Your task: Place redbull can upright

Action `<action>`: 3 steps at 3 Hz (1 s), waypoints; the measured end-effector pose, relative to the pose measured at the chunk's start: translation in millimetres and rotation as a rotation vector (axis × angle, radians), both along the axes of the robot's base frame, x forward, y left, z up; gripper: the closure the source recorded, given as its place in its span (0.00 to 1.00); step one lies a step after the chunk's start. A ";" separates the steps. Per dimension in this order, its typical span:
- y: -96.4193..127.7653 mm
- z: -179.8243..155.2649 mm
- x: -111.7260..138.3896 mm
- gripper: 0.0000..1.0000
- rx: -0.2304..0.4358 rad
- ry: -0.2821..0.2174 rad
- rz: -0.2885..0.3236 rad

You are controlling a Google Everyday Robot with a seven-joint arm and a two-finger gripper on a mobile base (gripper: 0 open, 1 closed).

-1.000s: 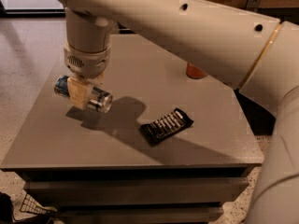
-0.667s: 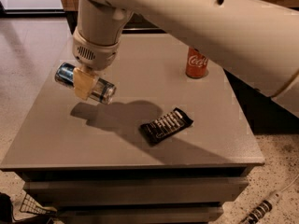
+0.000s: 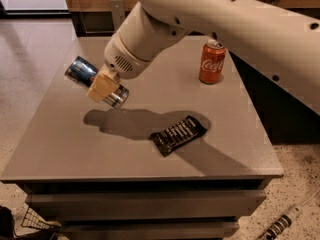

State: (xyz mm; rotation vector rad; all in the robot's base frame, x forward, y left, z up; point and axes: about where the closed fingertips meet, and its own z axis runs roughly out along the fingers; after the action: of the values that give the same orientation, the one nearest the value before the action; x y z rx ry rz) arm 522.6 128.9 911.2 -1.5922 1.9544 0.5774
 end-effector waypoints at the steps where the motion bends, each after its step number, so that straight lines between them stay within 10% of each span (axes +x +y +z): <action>1: -2.9 2.8 3.6 1.00 0.168 -0.054 0.018; 3: 8.7 1.1 5.0 1.00 0.442 -0.147 0.115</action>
Offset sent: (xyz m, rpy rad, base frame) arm 0.0037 -0.0082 0.0044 0.5027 -0.2049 0.1252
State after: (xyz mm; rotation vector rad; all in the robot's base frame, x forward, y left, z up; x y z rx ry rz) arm 527.6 137.5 912.3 -1.4233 1.5051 0.8466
